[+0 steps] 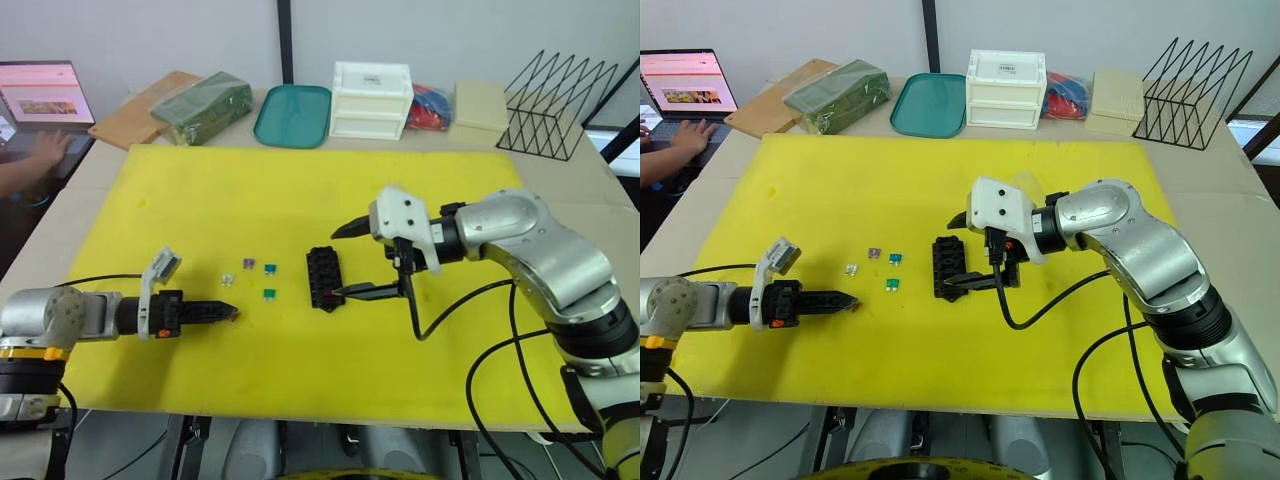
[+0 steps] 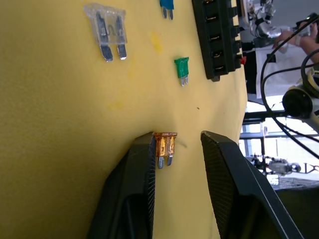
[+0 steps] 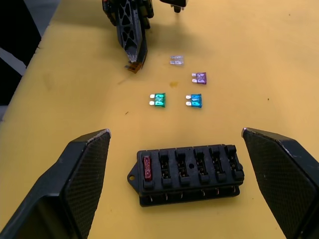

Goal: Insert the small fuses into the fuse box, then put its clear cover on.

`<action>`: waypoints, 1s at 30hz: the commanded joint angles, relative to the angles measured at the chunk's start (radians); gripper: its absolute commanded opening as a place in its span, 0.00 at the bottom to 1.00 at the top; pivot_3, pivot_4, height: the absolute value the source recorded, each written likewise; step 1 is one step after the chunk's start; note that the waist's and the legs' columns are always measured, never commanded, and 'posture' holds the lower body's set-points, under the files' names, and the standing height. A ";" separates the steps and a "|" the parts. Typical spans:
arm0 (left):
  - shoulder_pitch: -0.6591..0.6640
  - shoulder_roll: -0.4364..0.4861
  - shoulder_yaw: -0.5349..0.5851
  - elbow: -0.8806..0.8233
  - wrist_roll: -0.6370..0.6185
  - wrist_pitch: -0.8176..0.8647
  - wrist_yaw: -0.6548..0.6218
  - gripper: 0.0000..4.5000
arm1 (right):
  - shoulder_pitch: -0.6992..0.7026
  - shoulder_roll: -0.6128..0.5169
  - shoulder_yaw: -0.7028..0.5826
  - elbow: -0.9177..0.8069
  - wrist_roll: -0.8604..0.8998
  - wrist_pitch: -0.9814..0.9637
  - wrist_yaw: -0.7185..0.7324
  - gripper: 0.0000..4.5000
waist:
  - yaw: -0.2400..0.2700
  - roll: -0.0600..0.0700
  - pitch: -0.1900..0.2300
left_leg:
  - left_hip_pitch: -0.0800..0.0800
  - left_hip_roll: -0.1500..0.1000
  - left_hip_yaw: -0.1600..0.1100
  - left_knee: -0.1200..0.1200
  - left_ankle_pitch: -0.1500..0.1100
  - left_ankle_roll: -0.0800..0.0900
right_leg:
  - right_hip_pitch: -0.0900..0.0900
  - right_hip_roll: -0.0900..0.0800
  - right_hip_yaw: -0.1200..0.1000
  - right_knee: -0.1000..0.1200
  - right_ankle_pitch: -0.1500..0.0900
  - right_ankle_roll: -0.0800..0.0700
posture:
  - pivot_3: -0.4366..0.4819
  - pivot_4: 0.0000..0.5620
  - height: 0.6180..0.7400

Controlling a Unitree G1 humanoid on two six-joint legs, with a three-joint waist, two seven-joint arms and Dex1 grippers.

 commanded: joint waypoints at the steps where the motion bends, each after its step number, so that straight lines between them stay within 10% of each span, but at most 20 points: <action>1: 0.023 0.018 -0.035 -0.020 0.020 -0.007 -0.003 0.38 | -0.012 -0.006 -0.011 -0.034 -0.001 -0.005 -0.003 1.00 | 0.000 0.000 0.000 | 0.000 0.000 0.000 0.000 0.000 0.000 | 0.000 0.000 0.000 0.000 0.000 0.000 | 0.48 0.27 1.00; 5: 0.029 0.025 -0.040 -0.025 0.023 -0.015 -0.008 0.38 | -0.014 0.000 -0.007 -0.029 -0.007 -0.009 -0.007 1.00 | -0.003 0.000 0.000 | 0.000 0.000 0.000 0.000 0.000 0.000 | 0.000 0.000 0.000 0.000 0.000 0.000 | 0.48 0.27 1.00; 11: 0.048 0.048 -0.037 -0.039 0.027 -0.027 -0.025 0.01 | -0.012 0.004 -0.006 -0.025 -0.009 -0.012 -0.011 1.00 | -0.005 0.000 0.000 | 0.000 0.000 0.000 0.000 0.000 0.000 | 0.000 0.000 0.000 0.000 0.000 0.000 | 0.48 0.27 1.00; 30: -0.030 -0.078 0.141 -0.410 -0.079 -0.328 0.027 0.01 | -0.182 0.180 -0.202 0.010 0.370 0.639 -0.157 1.00 | 0.000 0.000 0.000 | -0.001 0.001 -0.002 0.000 0.000 0.000 | -0.001 0.000 0.001 0.000 0.000 0.000 | 0.48 0.27 1.00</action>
